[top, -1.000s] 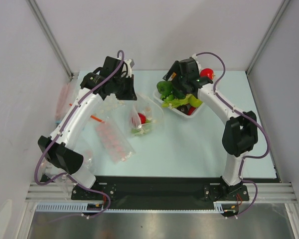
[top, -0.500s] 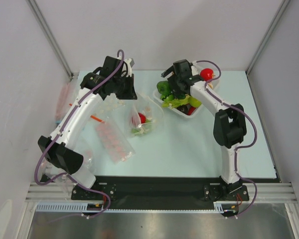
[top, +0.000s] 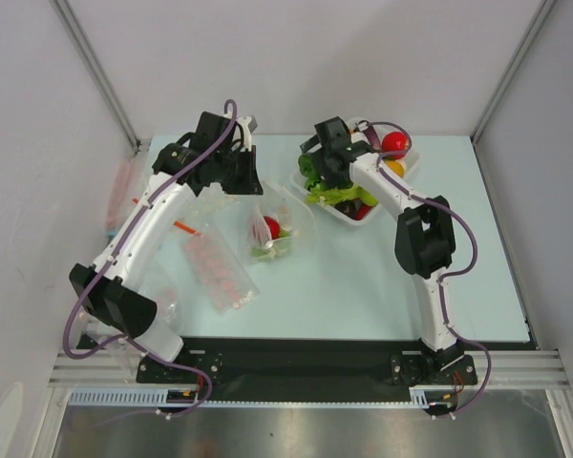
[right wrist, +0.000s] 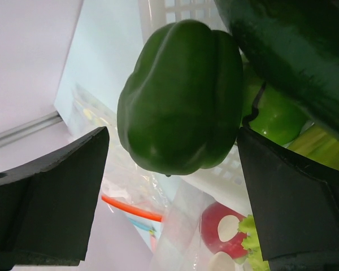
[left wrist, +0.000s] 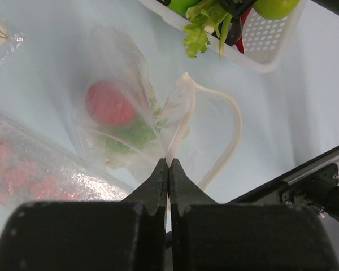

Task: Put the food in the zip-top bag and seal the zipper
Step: Pick up the fake vegetable from the bin.

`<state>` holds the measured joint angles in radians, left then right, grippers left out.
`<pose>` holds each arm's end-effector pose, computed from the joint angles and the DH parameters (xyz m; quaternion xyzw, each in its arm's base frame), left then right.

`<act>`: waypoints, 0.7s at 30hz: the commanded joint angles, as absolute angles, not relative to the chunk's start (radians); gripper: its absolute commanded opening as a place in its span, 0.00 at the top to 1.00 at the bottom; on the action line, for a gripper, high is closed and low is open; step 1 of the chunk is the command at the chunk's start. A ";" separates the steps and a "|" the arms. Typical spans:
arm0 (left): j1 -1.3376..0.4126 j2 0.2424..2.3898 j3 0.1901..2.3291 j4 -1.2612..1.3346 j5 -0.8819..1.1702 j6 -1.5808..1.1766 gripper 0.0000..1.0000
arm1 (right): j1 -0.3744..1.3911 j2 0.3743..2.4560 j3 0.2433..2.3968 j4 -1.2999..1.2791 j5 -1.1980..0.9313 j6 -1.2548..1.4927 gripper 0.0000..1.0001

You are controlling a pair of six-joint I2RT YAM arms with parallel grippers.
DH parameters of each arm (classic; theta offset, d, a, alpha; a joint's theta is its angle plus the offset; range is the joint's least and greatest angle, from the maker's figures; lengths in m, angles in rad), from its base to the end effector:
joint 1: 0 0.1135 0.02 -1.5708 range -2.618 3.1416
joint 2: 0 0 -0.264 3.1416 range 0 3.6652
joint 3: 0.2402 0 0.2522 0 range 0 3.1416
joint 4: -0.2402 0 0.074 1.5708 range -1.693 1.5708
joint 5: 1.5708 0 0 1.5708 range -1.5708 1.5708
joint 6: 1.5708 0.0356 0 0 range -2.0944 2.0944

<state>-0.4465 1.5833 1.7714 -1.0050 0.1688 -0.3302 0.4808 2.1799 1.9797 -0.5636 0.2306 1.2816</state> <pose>0.2927 -0.1468 0.4027 0.0848 0.9231 -0.2114 0.3098 0.4484 0.2247 0.2650 0.3977 0.8237 0.2336 0.3298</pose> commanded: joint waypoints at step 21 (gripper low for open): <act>-0.439 1.493 1.718 -0.933 0.178 -0.347 1.00 | 0.497 1.861 1.743 -0.313 0.377 0.944 0.40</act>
